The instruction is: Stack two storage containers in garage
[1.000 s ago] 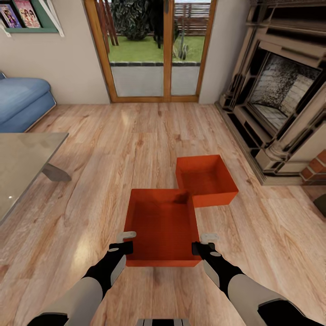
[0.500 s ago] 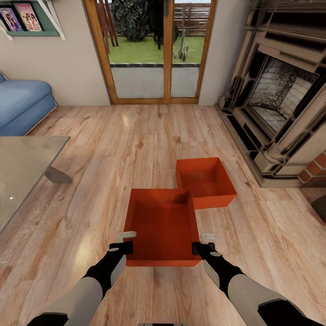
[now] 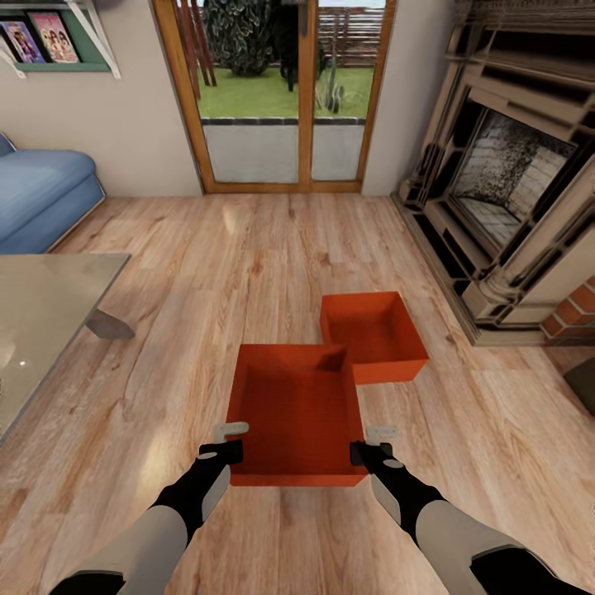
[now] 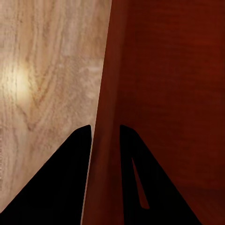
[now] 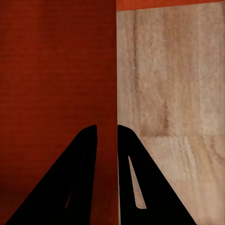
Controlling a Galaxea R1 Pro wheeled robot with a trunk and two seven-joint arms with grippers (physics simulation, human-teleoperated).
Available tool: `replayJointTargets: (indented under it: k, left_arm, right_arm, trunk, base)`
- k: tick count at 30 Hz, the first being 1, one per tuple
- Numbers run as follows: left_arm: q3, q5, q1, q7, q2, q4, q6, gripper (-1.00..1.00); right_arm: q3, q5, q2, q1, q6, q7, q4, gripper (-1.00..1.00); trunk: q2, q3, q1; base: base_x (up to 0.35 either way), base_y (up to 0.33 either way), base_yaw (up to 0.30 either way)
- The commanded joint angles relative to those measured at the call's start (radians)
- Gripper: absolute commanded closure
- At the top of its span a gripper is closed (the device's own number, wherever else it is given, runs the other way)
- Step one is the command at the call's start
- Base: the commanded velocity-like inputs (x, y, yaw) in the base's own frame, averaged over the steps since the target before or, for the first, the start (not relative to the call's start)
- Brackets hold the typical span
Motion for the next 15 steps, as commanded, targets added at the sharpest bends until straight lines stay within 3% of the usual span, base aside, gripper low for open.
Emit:
replayJointTargets:
  k: [1,15]
  left_arm:
    - [-0.004,0.005,0.000,0.007,0.033,-0.002,0.006,1.00]
    - [-0.004,0.005,0.000,0.008,0.033,-0.003,0.006,1.00]
  right_arm:
    - [-0.001,-0.007,-0.002,-0.001,-0.004,-0.007,0.000,1.00]
    - [-0.001,-0.009,-0.003,-0.001,0.010,-0.008,0.001,1.00]
  trunk:
    - [0.007,0.003,-0.004]
    - [0.105,0.047,-0.058]
  base:
    - [0.000,0.000,0.000]
    - [0.000,0.000,0.000]
